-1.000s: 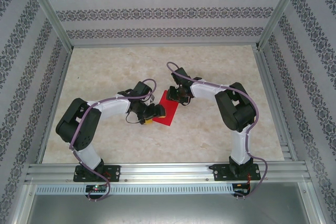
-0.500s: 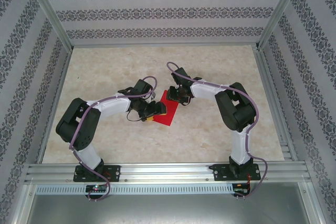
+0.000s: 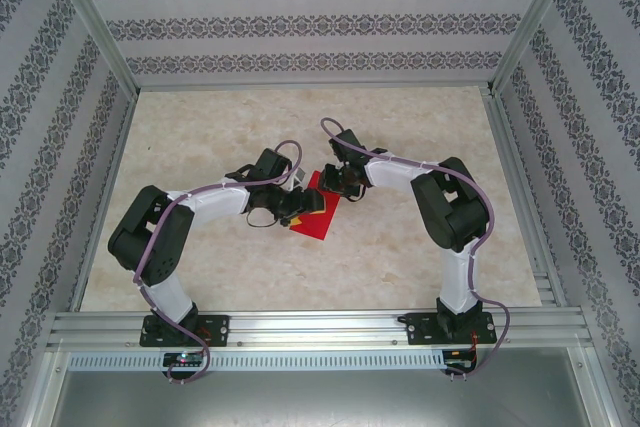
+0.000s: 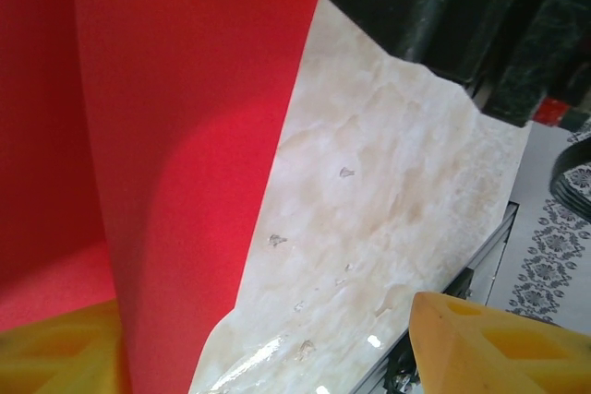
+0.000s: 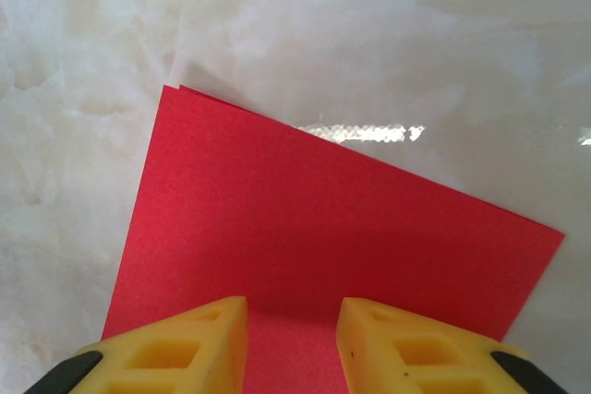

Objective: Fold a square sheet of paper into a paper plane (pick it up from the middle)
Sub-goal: Fold the triangle a second time at the center of the table.

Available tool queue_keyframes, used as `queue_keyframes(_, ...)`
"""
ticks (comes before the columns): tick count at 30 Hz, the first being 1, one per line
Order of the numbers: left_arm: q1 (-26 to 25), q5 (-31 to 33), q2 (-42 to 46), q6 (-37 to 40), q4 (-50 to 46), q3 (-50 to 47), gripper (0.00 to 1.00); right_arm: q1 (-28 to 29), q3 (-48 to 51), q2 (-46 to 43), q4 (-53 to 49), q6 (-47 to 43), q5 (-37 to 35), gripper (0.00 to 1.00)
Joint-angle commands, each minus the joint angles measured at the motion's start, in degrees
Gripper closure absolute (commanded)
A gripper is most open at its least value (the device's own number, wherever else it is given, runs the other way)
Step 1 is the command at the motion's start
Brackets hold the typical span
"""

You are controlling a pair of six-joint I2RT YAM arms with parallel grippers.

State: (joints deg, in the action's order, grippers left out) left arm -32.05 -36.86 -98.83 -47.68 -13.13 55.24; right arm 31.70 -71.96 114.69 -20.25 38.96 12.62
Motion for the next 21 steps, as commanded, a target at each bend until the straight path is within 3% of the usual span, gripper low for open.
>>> queue_keyframes(1,-1.10,-1.46,-1.25,-1.10,3.76,0.70,0.31,0.03,3.01,2.38,-2.72,0.86,2.18,0.67)
queue_keyframes(18,-1.72,0.34,-2.46,0.14,2.36,2.29,0.32,-1.08,3.93,2.14,-1.90,0.69,4.35,0.69)
queue_keyframes(21,-1.70,1.31,-2.95,0.02,2.53,2.67,0.36,-1.51,4.51,0.88,-0.66,0.21,5.66,0.69)
